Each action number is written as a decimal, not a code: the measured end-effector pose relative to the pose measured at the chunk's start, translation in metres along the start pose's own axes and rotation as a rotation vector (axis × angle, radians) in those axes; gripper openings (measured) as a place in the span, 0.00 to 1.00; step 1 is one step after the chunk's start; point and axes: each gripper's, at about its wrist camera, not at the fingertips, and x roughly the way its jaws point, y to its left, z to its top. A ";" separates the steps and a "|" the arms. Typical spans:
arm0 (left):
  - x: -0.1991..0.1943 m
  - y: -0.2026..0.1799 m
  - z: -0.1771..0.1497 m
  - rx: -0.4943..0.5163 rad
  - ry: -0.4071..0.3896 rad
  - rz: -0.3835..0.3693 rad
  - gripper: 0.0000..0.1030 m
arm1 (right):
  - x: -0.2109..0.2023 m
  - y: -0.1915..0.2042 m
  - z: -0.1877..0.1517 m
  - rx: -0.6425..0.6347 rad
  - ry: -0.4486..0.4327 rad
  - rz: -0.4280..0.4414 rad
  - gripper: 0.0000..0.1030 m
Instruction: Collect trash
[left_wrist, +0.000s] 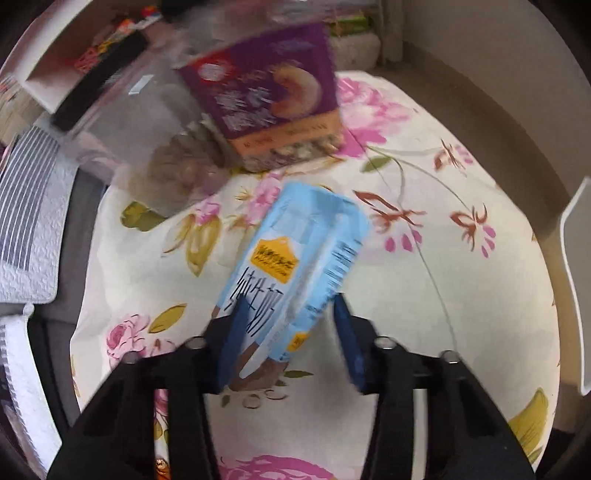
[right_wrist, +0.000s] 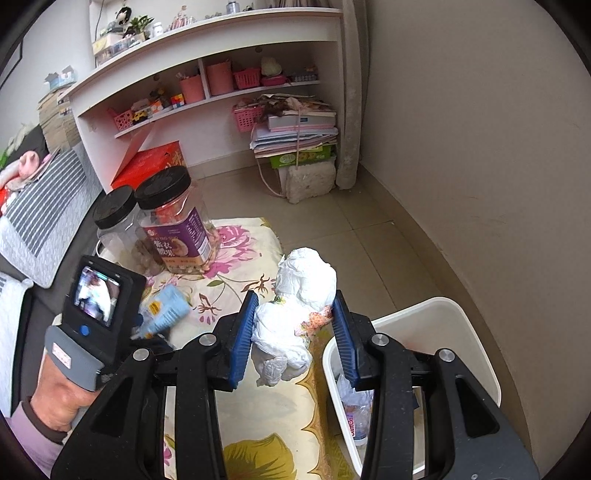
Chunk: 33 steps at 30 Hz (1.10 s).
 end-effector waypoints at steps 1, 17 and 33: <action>-0.003 0.006 -0.001 -0.029 -0.012 -0.008 0.23 | 0.000 0.002 -0.001 -0.003 0.001 0.001 0.37; -0.008 0.079 -0.004 -0.236 0.041 -0.106 0.93 | 0.001 0.020 -0.006 -0.037 0.012 0.021 0.37; 0.015 0.073 -0.005 -0.261 0.029 -0.073 0.58 | 0.014 0.037 -0.005 -0.063 0.036 0.026 0.37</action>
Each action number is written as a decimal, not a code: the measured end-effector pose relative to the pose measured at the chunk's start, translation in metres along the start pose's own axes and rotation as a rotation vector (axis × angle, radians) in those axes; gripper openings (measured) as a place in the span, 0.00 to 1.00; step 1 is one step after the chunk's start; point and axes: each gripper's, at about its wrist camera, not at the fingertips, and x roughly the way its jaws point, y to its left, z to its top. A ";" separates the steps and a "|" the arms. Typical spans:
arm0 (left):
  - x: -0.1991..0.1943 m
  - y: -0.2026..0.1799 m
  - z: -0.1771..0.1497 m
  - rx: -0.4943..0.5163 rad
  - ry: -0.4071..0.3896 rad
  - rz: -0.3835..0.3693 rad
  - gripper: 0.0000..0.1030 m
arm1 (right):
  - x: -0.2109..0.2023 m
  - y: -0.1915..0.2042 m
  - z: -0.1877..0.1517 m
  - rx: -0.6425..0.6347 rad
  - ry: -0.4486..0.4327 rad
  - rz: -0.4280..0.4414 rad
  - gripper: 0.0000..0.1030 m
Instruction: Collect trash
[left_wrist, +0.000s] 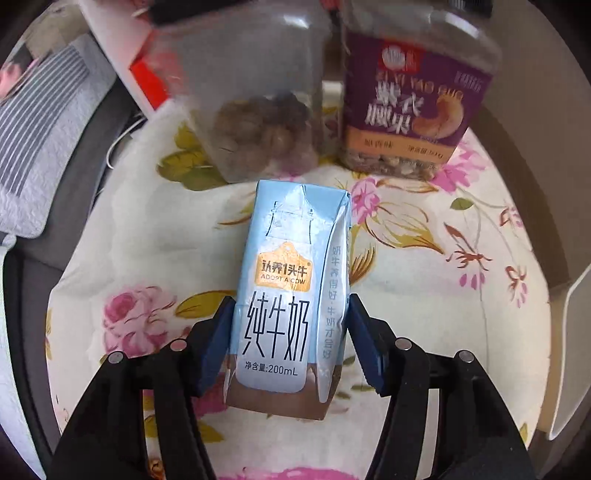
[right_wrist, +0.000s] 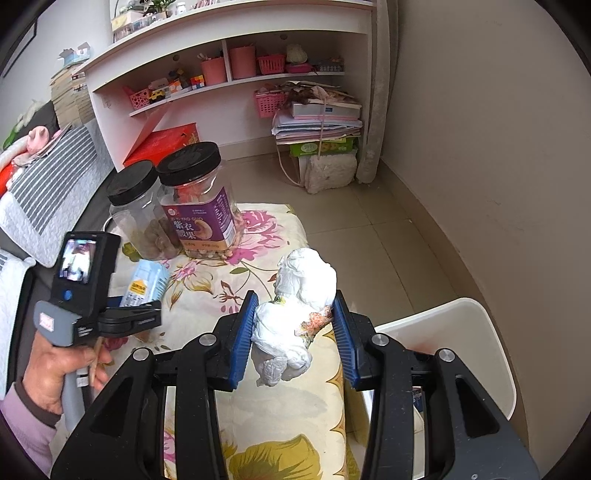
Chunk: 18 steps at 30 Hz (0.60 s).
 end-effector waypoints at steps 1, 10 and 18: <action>-0.009 0.004 -0.004 -0.017 -0.018 -0.006 0.58 | -0.001 0.002 -0.001 -0.003 -0.001 0.002 0.37; -0.080 0.026 -0.052 -0.090 -0.155 0.027 0.58 | -0.018 0.018 -0.009 -0.037 -0.028 0.036 0.37; -0.126 0.050 -0.096 -0.213 -0.241 0.058 0.58 | -0.034 0.028 -0.020 -0.076 -0.053 0.070 0.37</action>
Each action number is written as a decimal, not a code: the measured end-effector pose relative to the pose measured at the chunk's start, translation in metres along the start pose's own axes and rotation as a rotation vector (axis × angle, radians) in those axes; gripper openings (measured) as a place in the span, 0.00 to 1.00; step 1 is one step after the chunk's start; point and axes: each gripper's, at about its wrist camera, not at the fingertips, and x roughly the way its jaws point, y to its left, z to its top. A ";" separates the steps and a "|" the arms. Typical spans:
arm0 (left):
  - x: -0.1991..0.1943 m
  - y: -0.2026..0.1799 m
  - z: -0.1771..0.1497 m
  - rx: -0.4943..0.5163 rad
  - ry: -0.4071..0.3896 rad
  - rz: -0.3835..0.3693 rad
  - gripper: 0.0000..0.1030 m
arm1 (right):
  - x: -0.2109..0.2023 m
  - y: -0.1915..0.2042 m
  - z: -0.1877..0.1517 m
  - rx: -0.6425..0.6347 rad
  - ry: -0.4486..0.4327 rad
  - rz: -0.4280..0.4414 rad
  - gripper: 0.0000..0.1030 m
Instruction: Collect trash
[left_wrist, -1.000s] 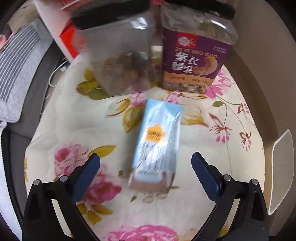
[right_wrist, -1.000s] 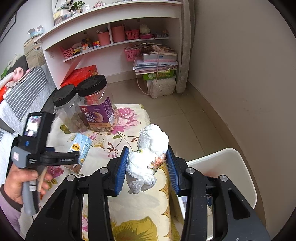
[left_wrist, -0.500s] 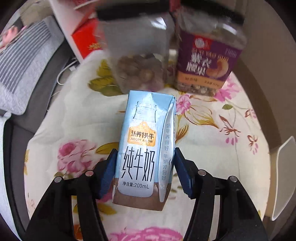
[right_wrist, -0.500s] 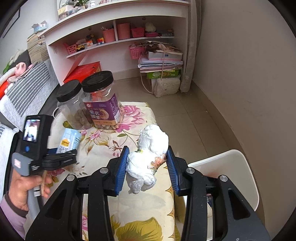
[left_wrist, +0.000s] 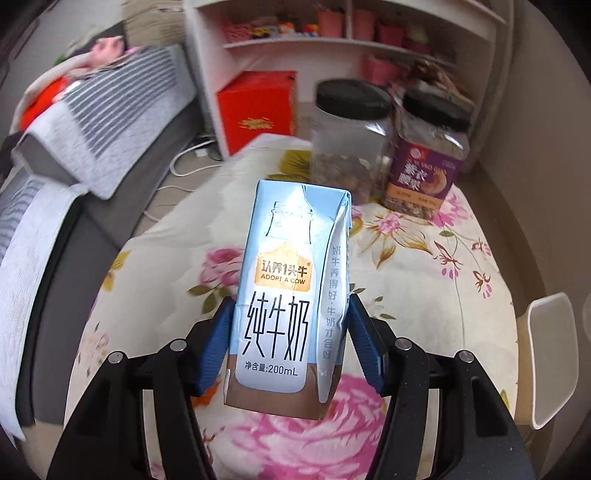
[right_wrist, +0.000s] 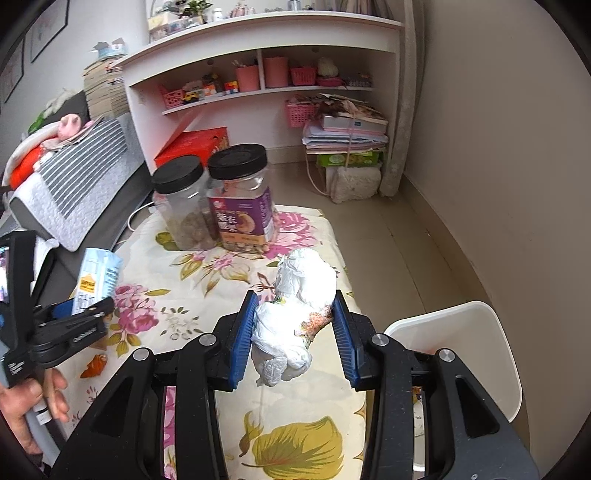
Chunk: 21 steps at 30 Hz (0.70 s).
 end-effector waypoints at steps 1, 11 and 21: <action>-0.005 0.004 -0.003 -0.013 -0.009 0.001 0.58 | -0.002 0.003 -0.001 -0.007 -0.006 0.004 0.37; -0.054 0.027 -0.033 -0.097 -0.116 0.028 0.58 | -0.026 0.022 -0.014 -0.079 -0.064 0.042 0.37; -0.094 0.015 -0.047 -0.105 -0.214 0.014 0.58 | -0.041 0.005 -0.019 -0.073 -0.098 0.026 0.37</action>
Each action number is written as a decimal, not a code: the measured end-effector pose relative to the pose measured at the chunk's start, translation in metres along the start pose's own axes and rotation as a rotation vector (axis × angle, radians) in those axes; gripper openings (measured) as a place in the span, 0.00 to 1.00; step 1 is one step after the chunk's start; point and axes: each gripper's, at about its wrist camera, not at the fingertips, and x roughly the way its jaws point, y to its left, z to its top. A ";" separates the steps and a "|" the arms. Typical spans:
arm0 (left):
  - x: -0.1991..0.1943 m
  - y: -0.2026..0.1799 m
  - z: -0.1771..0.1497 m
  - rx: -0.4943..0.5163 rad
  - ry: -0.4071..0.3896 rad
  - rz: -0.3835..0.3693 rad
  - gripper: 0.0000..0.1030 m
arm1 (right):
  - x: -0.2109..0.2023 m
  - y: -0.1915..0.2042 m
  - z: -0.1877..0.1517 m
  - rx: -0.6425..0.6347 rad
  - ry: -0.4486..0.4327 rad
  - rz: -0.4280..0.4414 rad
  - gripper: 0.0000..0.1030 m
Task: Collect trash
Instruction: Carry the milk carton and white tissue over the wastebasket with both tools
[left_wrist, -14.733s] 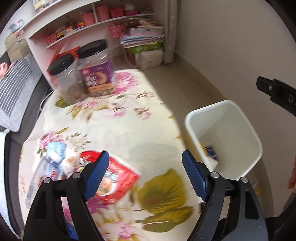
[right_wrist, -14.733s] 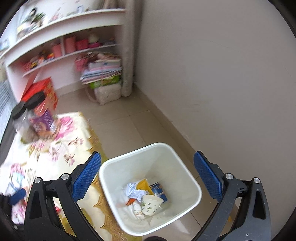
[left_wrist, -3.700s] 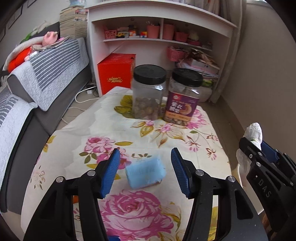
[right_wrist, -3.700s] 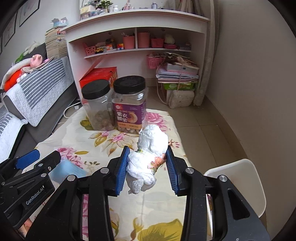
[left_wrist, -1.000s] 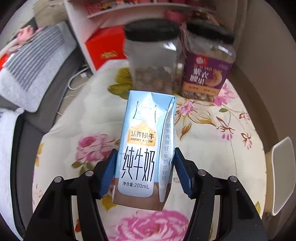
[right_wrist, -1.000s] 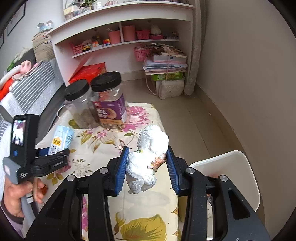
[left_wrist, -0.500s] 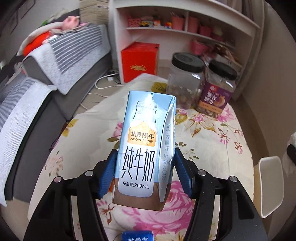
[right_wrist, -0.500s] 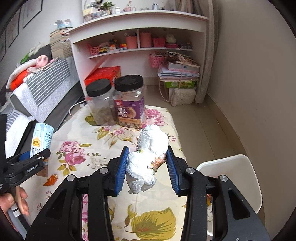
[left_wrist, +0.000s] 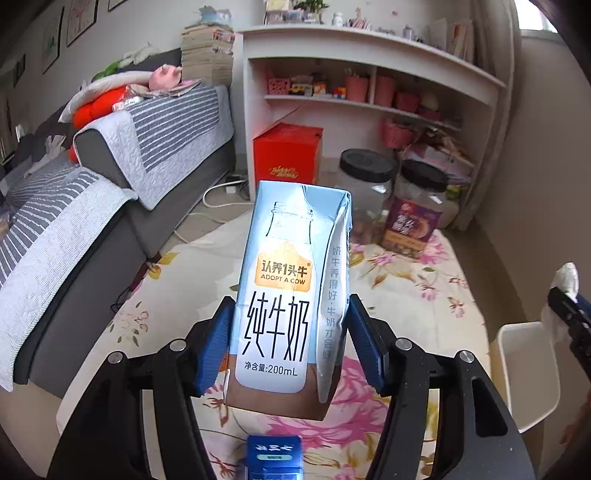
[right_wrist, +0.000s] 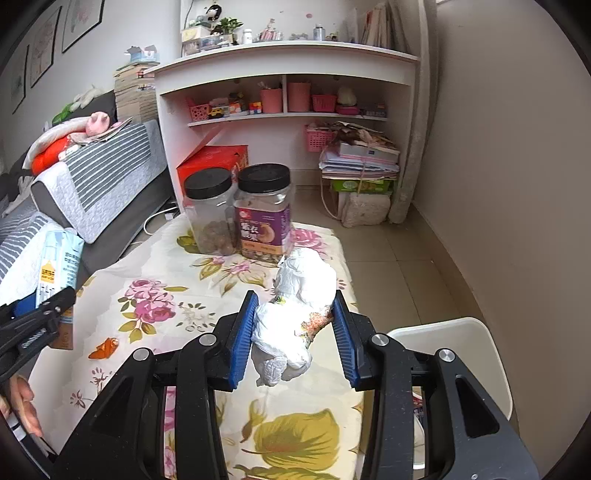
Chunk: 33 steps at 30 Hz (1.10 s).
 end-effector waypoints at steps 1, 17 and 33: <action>-0.004 -0.004 0.000 0.001 -0.012 -0.005 0.58 | -0.001 -0.004 -0.001 0.005 -0.001 -0.004 0.37; -0.031 -0.079 -0.010 0.063 -0.050 -0.140 0.59 | -0.018 -0.073 -0.004 0.133 -0.011 -0.084 0.37; -0.029 -0.178 -0.021 0.194 0.004 -0.279 0.59 | -0.021 -0.184 -0.016 0.377 0.075 -0.247 0.57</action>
